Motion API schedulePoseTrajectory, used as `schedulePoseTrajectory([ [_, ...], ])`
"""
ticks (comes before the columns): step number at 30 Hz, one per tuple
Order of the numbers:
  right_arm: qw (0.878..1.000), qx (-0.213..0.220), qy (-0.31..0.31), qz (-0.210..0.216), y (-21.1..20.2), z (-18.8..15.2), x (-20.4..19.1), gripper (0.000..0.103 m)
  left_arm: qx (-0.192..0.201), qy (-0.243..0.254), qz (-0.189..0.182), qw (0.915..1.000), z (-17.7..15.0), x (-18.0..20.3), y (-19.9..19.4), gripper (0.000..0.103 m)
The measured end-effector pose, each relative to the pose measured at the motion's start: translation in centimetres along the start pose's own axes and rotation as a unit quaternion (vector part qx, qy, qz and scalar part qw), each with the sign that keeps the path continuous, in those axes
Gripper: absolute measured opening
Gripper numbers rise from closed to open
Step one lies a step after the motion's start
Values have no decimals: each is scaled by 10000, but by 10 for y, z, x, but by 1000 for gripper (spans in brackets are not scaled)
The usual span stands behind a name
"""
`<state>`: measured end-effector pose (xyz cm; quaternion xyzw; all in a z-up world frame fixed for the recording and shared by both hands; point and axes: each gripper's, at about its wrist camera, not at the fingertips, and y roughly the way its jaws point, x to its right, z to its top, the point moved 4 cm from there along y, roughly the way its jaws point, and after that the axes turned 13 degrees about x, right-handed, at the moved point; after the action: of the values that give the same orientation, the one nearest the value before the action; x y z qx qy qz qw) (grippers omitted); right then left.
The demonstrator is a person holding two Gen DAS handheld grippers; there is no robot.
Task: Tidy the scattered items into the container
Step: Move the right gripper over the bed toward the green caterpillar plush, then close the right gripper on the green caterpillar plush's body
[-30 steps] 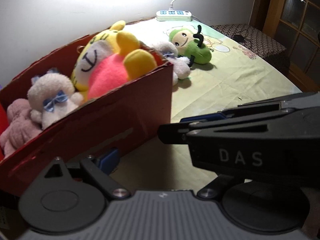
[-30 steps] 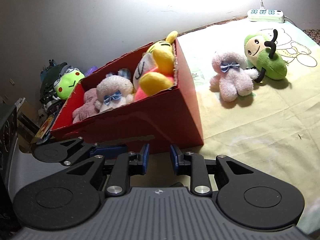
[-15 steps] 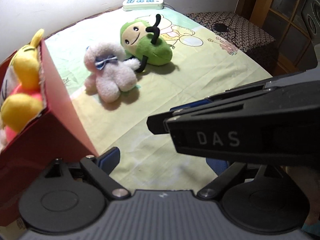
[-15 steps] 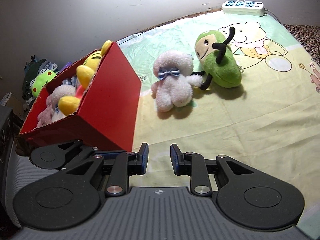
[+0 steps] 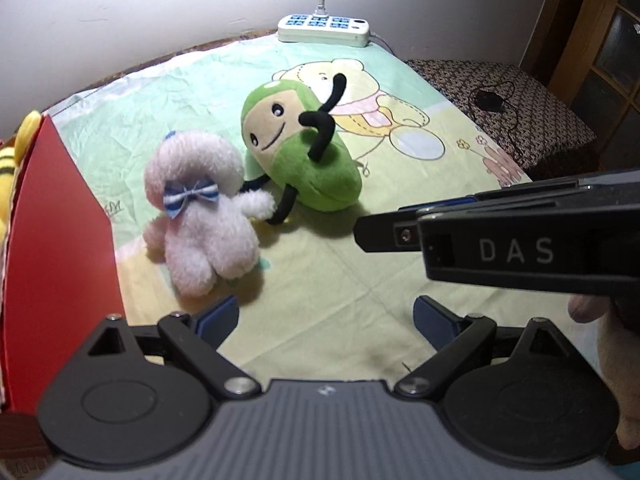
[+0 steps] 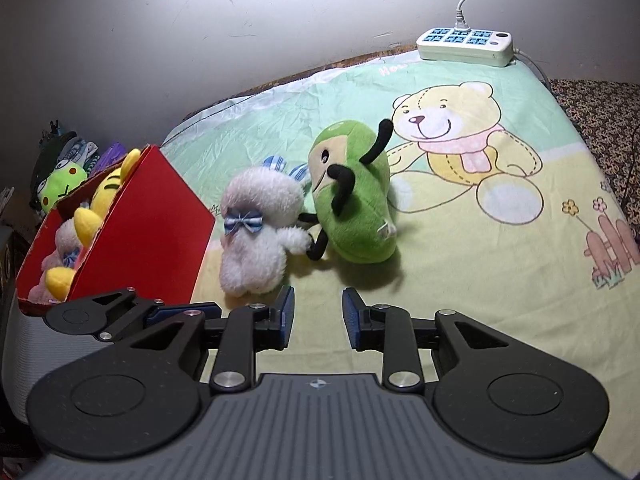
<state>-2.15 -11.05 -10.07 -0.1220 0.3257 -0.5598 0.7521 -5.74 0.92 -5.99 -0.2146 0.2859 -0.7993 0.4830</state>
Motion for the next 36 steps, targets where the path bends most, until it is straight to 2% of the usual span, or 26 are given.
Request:
schedulePoseTrajectory([
  [8,10000,32,11,79,28,28,20,33,110,-43,57,9999,23,-2,32,95],
  [18,9997,-226,123,10,64,43,29,34,174,25,-161,9997,40,-7,68,91],
  [23,9991,-372,180,19,79,47,32,41,156,26,-189,9997,45,-13,87,91],
  [25,9988,-441,216,43,85,47,35,53,121,35,-203,9997,46,-14,96,91],
  [26,9984,-493,275,70,87,47,37,55,88,32,-213,9997,45,-15,101,91],
  [30,9965,-601,488,307,96,45,38,55,186,316,-77,9993,45,-9,109,88],
  [36,9929,-698,830,492,105,44,43,55,268,482,41,9985,46,-4,116,88],
])
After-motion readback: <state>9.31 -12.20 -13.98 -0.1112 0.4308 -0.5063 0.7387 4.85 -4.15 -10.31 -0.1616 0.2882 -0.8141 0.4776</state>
